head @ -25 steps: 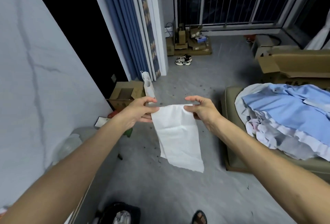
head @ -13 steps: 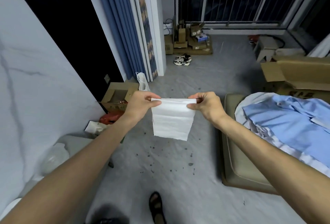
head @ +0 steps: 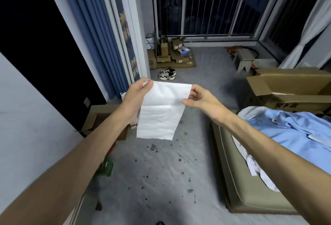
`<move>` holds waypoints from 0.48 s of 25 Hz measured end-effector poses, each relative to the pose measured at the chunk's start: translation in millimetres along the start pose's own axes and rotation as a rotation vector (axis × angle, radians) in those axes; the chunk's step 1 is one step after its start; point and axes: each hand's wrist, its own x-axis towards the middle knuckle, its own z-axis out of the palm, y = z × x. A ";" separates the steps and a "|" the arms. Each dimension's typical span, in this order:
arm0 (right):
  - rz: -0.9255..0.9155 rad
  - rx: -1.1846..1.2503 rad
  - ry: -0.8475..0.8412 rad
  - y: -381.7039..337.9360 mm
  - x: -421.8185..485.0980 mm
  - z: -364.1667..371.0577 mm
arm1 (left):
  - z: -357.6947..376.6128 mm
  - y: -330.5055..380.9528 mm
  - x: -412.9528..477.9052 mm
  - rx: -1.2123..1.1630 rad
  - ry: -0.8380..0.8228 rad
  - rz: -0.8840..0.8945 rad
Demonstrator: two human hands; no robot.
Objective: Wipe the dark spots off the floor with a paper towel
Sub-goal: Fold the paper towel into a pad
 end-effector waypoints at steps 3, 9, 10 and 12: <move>0.147 -0.018 -0.063 16.4 24.2 9.9 | -3.7 14.2 31.3 -0.066 -0.032 -0.039; 0.347 0.412 0.041 53.8 62.7 15.6 | -31.4 -27.0 75.9 -0.334 -0.176 -0.450; 0.377 0.447 0.061 61.7 64.4 11.6 | -31.0 -47.0 71.0 -0.334 -0.234 -0.528; 0.443 0.451 0.111 76.9 65.9 2.2 | -24.6 -82.1 61.0 -0.196 -0.259 -0.612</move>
